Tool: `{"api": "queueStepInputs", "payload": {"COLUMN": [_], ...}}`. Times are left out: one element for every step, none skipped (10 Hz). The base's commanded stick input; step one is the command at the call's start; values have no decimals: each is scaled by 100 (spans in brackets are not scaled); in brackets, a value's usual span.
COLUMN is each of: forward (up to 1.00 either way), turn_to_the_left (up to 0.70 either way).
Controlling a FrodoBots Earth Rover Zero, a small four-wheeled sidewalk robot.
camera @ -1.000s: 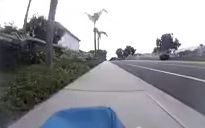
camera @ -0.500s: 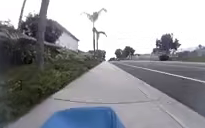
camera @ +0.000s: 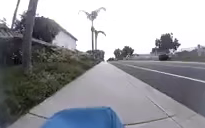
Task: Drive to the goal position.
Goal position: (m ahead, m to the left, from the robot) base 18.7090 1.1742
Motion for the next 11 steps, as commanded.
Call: {"api": "queueStepInputs", "payload": {"forward": [100, 100, 100, 100, 100, 100, 100, 100, 100, 100, 100], "turn_to_the_left": [0, 0, 0, 0, 0, 0, 0, 13, 27, 27, 27]}}
